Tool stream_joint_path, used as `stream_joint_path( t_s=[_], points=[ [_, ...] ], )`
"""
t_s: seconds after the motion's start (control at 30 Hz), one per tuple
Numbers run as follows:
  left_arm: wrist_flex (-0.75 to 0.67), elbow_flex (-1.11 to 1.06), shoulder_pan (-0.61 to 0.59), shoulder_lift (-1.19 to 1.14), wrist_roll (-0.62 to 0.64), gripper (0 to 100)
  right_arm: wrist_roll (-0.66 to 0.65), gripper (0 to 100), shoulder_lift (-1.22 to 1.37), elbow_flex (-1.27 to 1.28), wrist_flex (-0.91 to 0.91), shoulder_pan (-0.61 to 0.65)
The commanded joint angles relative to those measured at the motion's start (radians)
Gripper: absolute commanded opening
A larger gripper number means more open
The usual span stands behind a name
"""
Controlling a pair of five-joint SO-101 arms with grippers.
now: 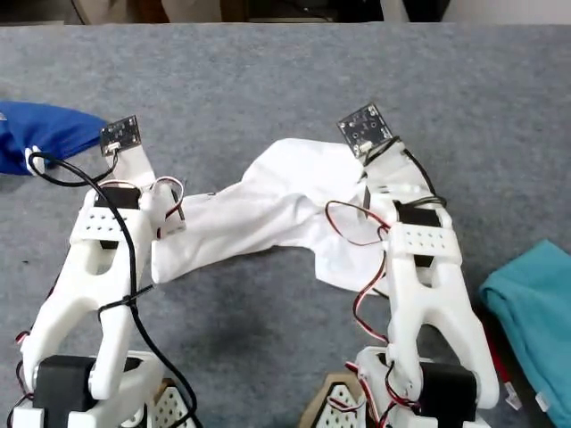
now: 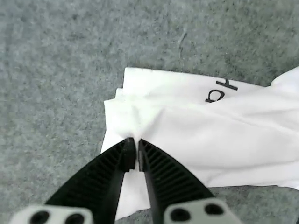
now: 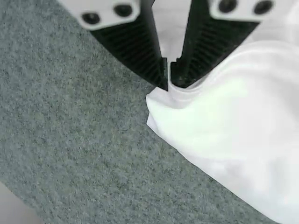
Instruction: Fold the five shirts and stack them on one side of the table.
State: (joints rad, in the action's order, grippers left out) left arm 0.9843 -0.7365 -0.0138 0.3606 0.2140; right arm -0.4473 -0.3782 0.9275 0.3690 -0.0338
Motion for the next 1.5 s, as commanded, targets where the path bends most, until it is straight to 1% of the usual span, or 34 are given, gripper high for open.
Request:
stream_joint_path(
  t_s=[0.0, 0.13, 0.27, 0.47, 0.5, 0.67, 0.77, 1.0, 1.1, 1.27, 1.37, 1.43, 1.47],
  points=[
    [0.014, -0.044, 0.012, 0.004, -0.044, 2, 0.008, 0.5, 0.002, -0.042, -0.020, -0.021],
    [0.015, -0.157, 0.012, 0.004, -0.106, 2, 0.008, 0.5, 0.002, -0.042, -0.020, -0.021],
    [0.017, -0.193, 0.018, 0.004, -0.172, 2, 0.008, 0.5, 0.002, -0.042, -0.020, -0.019],
    [0.064, -0.193, 0.120, 0.013, -0.183, 2, 0.008, 0.5, 0.002, -0.042, -0.020, -0.018],
    [0.078, -0.183, 0.130, 0.013, -0.180, 3, 0.008, 0.5, 0.002, -0.042, -0.020, -0.018],
    [0.184, -0.092, 0.132, 0.015, -0.176, 14, 0.005, 0.5, 0.002, -0.042, -0.020, -0.015],
    [0.239, -0.026, 0.132, 0.015, -0.176, 15, 0.005, 0.5, 0.002, -0.042, -0.018, -0.015],
    [0.299, 0.057, 0.132, 0.015, -0.176, 15, 0.003, 0.5, 0.002, -0.042, -0.018, -0.015],
    [0.328, 0.120, 0.081, 0.015, -0.164, 15, 0.003, 0.5, 0.002, -0.042, -0.018, -0.015],
    [0.325, 0.209, -0.064, 0.005, -0.087, 15, 0.002, 0.5, 0.002, -0.042, -0.018, -0.015],
    [0.281, 0.178, -0.107, 0.004, -0.078, 16, 0.002, 0.5, 0.002, -0.042, -0.018, -0.015],
    [0.238, 0.135, -0.127, 0.004, -0.075, 20, 0.002, 0.5, 0.002, -0.041, -0.018, -0.015],
    [0.219, 0.114, -0.133, 0.004, -0.052, 22, 0.002, 0.5, 0.002, -0.041, -0.018, -0.013]
  ],
)
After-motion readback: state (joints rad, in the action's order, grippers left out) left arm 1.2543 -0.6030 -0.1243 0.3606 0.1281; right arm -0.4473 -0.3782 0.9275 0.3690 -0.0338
